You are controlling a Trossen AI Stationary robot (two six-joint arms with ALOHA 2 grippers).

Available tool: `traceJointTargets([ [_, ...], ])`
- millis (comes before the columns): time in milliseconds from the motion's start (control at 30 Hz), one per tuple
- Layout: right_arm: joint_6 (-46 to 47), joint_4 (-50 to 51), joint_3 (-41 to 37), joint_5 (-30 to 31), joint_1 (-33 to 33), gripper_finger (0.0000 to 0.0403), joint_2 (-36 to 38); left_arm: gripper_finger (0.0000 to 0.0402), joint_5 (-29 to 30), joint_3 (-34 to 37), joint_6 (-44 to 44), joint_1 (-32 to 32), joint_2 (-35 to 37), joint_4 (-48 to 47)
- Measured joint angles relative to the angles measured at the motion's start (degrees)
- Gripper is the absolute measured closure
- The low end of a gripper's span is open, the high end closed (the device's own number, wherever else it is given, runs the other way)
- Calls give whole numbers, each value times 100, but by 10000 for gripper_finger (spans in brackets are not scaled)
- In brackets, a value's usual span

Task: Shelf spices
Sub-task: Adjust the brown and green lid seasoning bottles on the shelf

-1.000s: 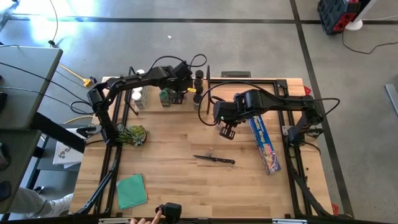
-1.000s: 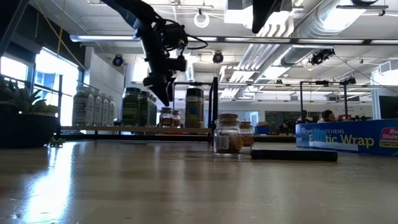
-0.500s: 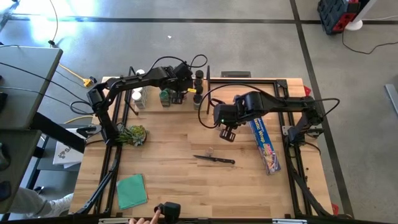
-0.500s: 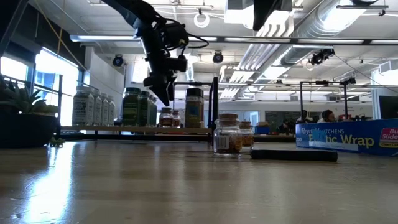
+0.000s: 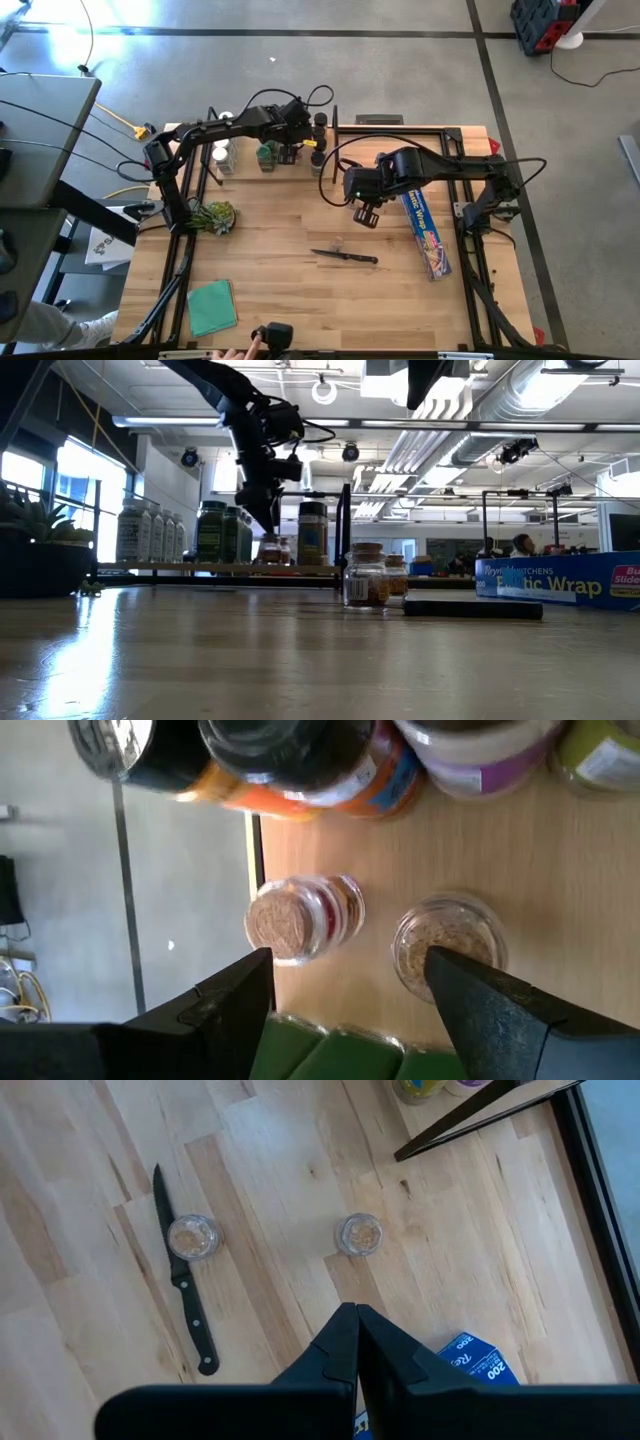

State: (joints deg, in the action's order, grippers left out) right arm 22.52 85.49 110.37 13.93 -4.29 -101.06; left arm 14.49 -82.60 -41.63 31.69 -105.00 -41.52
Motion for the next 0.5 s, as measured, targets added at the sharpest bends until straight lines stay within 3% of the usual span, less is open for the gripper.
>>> traceJointTargets([
  [500, -30, -1, -1, 0, 13, 403, 0, 135, -163, 23, -140, -145, 23, 33],
])
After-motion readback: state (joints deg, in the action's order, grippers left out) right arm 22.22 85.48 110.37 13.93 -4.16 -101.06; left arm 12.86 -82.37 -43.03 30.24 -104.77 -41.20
